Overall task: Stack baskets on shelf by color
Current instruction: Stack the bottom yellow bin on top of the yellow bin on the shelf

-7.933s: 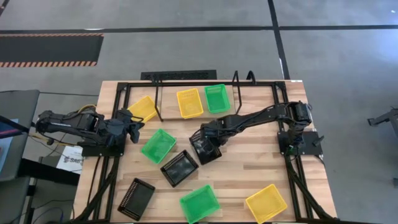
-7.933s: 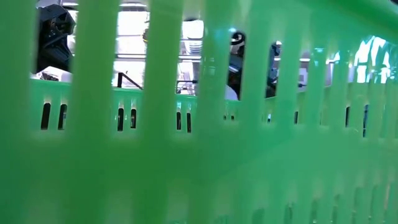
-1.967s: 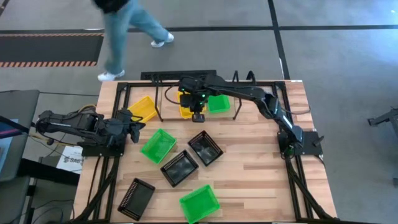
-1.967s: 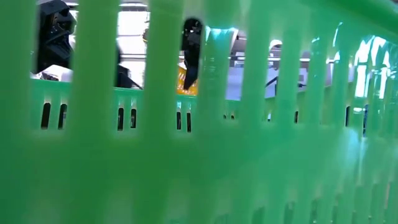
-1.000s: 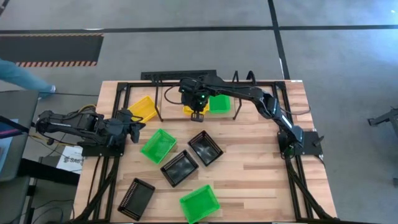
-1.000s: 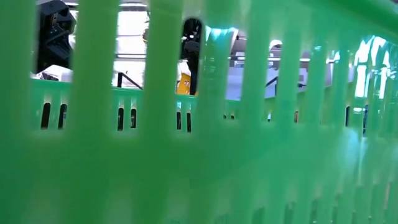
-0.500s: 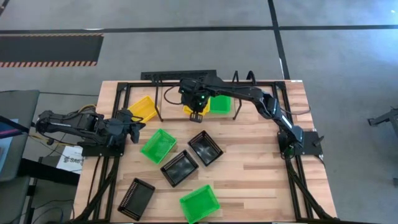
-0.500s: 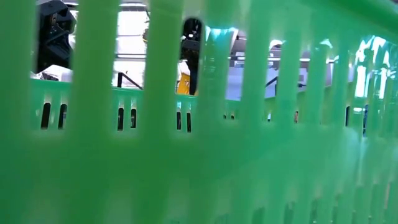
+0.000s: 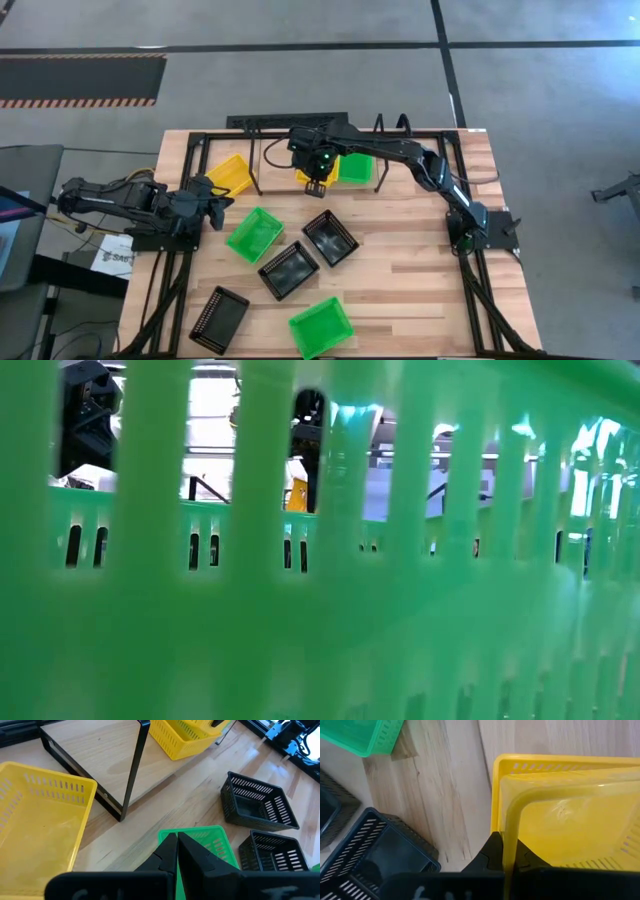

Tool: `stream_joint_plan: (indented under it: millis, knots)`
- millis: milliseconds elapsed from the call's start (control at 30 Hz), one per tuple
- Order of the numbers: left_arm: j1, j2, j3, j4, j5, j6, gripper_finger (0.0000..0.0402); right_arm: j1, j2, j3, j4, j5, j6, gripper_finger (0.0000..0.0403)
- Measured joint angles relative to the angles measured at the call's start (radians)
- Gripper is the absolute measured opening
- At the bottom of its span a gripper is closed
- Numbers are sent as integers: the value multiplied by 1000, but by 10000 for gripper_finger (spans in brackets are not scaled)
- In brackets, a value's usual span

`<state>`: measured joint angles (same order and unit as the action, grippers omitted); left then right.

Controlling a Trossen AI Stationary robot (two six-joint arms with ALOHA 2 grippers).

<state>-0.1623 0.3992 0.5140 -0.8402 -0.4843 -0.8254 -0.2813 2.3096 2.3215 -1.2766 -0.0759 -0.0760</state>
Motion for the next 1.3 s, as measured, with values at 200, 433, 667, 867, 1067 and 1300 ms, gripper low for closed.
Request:
stream_joint_plan:
  millis: [200, 433, 667, 867, 1067, 1300]
  knots:
    - [0, 0, 0, 0, 0, 0, 0, 0, 0, 0, -3, 1, 0, 2]
    - [0, 0, 0, 0, 0, 0, 0, 0, 0, 0, 1, 14, -10, 59]
    - [0, 0, 0, 0, -1, 4, 0, 0, -1, 30, 17, 25, -10, 78]
    - [0, 0, 0, 0, -1, 3, 0, 9, -26, 33, 90, 27, 3, 65]
    - [0, 0, 0, 0, -2, 1, 0, 27, -80, 34, 39, 33, 93, 18]
    - [0, 0, 0, 0, -6, 4, 0, 83, -99, 34, -88, 105, 158, 4]
